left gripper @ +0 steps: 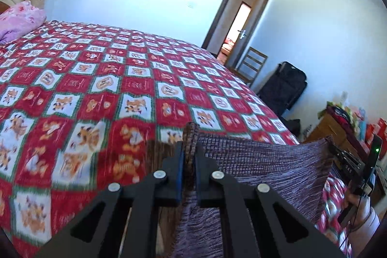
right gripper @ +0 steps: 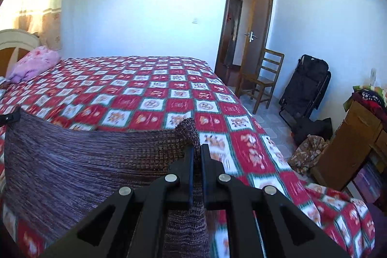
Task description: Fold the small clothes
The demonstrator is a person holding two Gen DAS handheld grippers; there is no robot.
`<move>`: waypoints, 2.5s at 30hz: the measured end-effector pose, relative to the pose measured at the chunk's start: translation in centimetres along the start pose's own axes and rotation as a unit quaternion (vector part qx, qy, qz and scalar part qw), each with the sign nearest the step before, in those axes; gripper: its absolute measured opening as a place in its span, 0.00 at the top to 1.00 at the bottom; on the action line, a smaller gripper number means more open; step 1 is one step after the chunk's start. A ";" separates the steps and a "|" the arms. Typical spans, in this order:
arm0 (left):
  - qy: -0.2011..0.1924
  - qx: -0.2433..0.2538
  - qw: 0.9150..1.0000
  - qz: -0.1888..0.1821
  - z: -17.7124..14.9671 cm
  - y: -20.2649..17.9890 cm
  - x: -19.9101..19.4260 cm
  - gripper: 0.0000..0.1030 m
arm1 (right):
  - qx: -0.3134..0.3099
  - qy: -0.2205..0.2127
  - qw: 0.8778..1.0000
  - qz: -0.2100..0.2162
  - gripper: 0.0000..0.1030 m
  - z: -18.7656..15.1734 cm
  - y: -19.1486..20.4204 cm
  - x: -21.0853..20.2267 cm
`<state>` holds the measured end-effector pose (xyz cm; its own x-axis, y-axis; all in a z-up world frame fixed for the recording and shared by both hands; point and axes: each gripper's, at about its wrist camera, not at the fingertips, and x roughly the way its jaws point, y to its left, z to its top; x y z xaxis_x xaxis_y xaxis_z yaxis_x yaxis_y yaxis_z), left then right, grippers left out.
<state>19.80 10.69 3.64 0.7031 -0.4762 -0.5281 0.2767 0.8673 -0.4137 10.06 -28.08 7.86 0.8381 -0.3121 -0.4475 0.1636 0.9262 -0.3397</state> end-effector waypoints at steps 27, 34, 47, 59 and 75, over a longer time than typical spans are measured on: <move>0.075 0.012 0.993 0.095 -1.7 1.4 5.1 0.38 | 0.109 -0.014 0.991 -0.077 0.91 -2.4 -3.5 5.6; 0.072 0.099 0.989 0.083 -6.7 -4.4 1.8 0.36 | 0.036 0.057 0.998 0.010 0.91 -6.8 1.4 0.8; 0.097 0.143 0.970 0.170 -10.5 -6.6 5.4 0.33 | 0.038 0.084 0.996 -0.013 0.91 -12.7 3.3 3.6; 0.074 0.169 0.952 0.243 -11.0 -8.2 2.1 0.22 | 0.032 0.071 0.997 -0.022 0.91 -12.4 3.6 3.6; 0.027 0.166 0.946 0.277 -12.0 -9.6 -3.8 0.00 | 0.034 0.058 0.998 0.006 0.85 -10.7 7.4 -3.1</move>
<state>6.61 2.42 0.69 0.7682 0.0651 -0.6369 0.0731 0.9794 0.1883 3.15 -22.53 -2.09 0.7750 -0.3193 -0.5454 0.1924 0.9412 -0.2776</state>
